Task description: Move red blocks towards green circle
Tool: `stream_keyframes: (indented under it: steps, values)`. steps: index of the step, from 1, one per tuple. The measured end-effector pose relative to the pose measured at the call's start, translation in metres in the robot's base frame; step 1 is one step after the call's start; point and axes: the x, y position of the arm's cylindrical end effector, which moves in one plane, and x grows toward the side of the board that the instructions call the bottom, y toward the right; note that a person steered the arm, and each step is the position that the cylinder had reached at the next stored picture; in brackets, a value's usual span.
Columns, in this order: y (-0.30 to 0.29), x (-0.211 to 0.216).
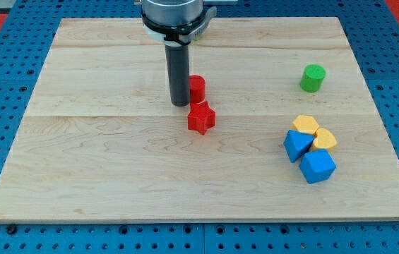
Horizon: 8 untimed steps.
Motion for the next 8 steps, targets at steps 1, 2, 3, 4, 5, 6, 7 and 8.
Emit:
stream_keyframes:
  steps: [1, 2, 3, 4, 5, 6, 7, 8]
  values:
    - [-0.016, -0.017]
    - [0.066, -0.025]
    - [0.122, -0.047]
    - [0.144, -0.065]
    - [0.014, -0.046]
    - [-0.047, 0.033]
    - [-0.025, 0.052]
    - [0.035, 0.044]
